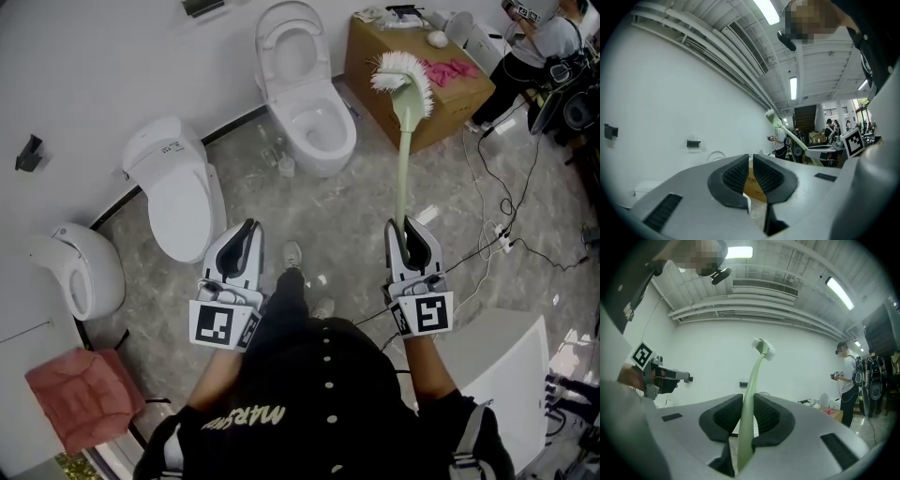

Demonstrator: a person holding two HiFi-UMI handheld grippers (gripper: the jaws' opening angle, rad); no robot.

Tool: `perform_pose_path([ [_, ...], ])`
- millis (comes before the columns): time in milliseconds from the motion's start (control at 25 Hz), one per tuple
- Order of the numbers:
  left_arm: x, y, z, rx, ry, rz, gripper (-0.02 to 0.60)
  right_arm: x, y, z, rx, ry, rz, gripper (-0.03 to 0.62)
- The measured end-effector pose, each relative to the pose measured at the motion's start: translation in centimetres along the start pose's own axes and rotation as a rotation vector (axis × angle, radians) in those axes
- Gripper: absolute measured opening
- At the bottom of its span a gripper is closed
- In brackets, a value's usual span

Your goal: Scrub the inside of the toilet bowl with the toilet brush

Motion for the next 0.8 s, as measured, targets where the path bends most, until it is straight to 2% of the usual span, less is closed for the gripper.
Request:
perform_pose_path([
  [280,0.1,1.3,-5.0,-0.028,-0.011,0.002,0.051,-1.1,-1.8,-3.5,0.001,0.010,0.010,0.086],
  [800,2.9,7.8,-14.9,-0.066,-0.018,-0.001,0.051,-0.8,-4.3,-14.7,-0.008,0.012,0.027,0.086],
])
Point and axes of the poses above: the fingertips, and each gripper's own axes: z backward along the fingers, y to its left, x out of its top, the point moved 2 cm from there along z, backward along the fingers, and after that the axes turned 10 degrees about z, right-handed, at the moved point
